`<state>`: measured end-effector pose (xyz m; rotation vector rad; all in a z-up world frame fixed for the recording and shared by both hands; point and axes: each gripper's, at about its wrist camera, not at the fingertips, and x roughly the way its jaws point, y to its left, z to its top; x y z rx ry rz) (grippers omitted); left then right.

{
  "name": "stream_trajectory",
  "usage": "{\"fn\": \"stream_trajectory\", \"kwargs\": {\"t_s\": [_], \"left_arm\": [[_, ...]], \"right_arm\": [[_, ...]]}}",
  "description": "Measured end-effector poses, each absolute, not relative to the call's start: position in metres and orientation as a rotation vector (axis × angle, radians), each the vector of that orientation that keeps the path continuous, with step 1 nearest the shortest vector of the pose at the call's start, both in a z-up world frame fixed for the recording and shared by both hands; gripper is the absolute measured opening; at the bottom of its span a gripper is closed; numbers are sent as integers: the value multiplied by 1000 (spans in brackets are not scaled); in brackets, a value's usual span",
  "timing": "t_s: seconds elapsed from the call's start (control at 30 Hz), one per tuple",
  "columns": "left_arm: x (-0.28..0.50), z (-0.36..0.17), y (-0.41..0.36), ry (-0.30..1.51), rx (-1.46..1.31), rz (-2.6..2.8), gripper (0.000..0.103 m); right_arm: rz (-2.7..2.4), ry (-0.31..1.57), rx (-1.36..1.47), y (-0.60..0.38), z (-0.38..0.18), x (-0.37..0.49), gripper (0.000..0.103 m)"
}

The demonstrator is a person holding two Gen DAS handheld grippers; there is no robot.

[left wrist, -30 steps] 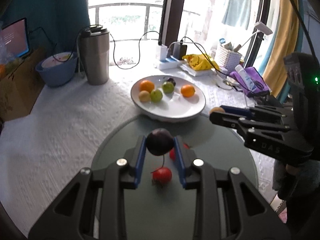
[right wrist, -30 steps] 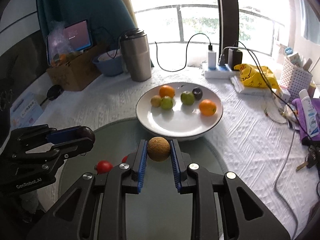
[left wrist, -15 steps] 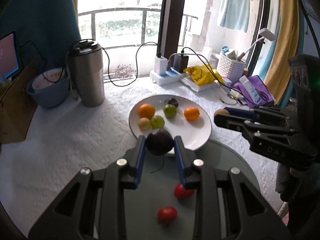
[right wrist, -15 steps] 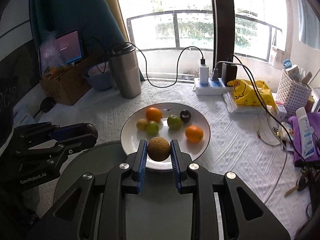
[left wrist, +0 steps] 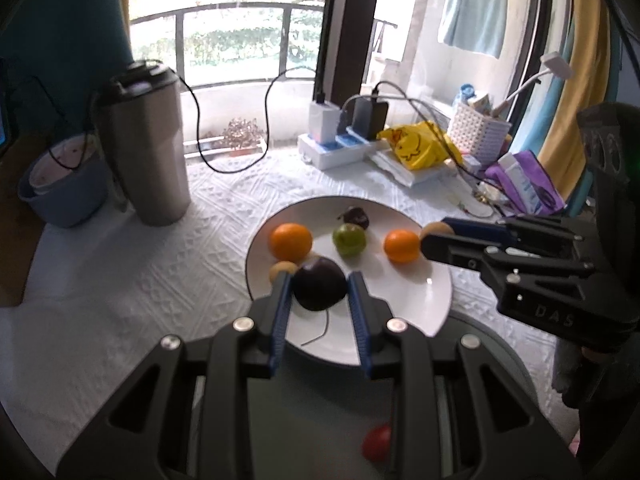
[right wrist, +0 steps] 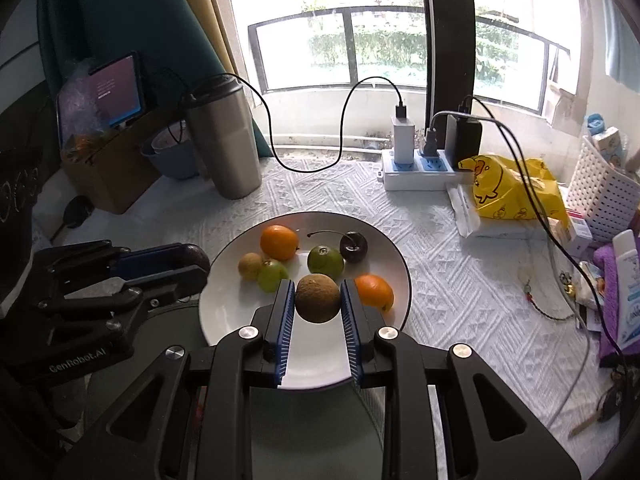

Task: Organize fruits
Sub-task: 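Lift the plum with left gripper while right gripper carries kiwi toward the plate, then open left gripper releasing plum on plate while right gripper releases the kiwi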

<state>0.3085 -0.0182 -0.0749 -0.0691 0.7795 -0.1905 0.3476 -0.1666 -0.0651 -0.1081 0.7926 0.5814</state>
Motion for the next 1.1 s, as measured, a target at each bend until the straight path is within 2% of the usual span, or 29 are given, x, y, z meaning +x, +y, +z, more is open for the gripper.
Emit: {"fn": "stream_trajectory", "kwargs": {"t_s": [0.6, 1.0, 1.1], "left_arm": [[338, -112, -18, 896, -79, -185, 31], [326, -98, -17, 871, -89, -167, 31], [320, -93, -15, 859, -88, -161, 32]], "right_arm": [[585, 880, -105, -155, -104, 373, 25], [577, 860, -99, -157, -92, 365, 25], [572, 855, -105, -157, -88, 361, 28]]}}
